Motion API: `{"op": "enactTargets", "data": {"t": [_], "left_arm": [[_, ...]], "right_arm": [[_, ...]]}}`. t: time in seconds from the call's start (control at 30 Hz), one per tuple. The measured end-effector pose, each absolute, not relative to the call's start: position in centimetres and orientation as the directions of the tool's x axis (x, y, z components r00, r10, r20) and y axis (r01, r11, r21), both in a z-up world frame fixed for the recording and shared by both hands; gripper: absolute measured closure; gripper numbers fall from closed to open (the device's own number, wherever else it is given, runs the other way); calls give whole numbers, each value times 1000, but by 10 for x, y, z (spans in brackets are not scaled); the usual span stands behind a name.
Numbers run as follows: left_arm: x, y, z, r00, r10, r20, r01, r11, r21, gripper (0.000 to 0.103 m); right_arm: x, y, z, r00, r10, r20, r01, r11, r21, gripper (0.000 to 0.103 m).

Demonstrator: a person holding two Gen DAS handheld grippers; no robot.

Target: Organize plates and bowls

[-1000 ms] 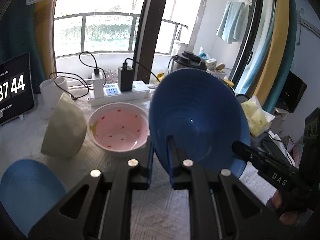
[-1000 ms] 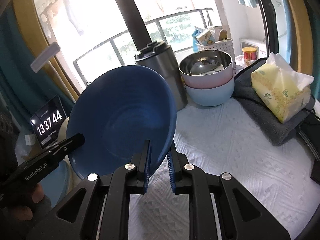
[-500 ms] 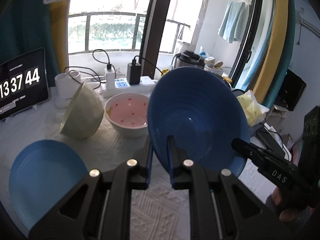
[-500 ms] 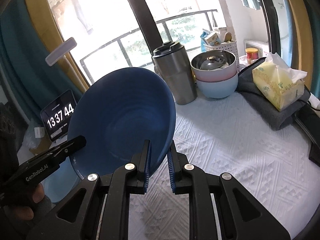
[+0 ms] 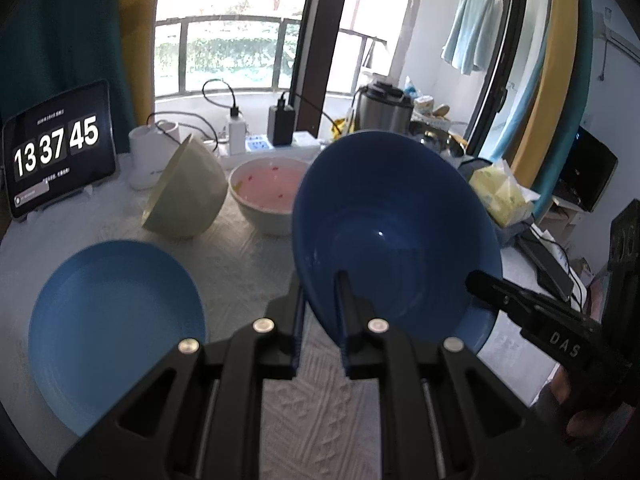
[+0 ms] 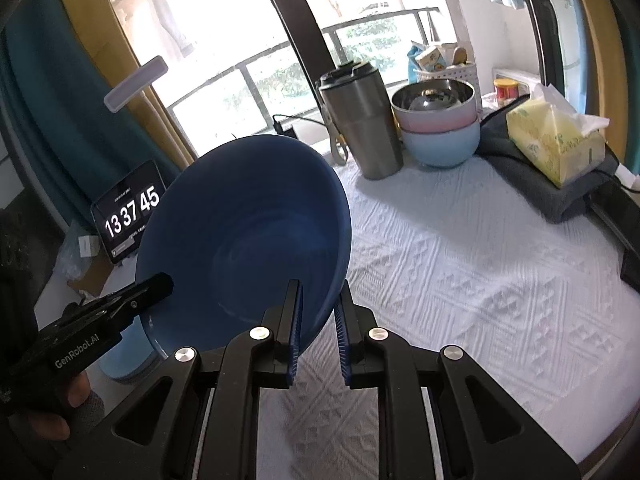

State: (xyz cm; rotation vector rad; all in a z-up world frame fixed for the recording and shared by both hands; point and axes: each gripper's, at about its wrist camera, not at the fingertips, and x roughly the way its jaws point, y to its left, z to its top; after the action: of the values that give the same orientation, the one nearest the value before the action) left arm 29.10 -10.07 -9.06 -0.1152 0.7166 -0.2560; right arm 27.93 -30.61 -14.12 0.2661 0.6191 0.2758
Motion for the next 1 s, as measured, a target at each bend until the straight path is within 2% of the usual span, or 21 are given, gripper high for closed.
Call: {"op": "enactTargets", "data": {"t": [0.3, 0.47, 1.0], "left_arm": [[277, -100, -106, 700, -264, -663, 188, 964, -186, 87], [265, -112, -112, 742, -171, -649, 178, 982, -54, 86], [262, -104, -118, 732, -178, -658, 190, 980, -54, 84]], "right_arm": [[265, -303, -151, 754, 331, -568, -166, 932, 322, 86], [262, -301, -159, 733, 335, -592, -158, 930, 332, 86], [266, -294, -163, 701, 323, -636, -127, 934, 334, 86]]}}
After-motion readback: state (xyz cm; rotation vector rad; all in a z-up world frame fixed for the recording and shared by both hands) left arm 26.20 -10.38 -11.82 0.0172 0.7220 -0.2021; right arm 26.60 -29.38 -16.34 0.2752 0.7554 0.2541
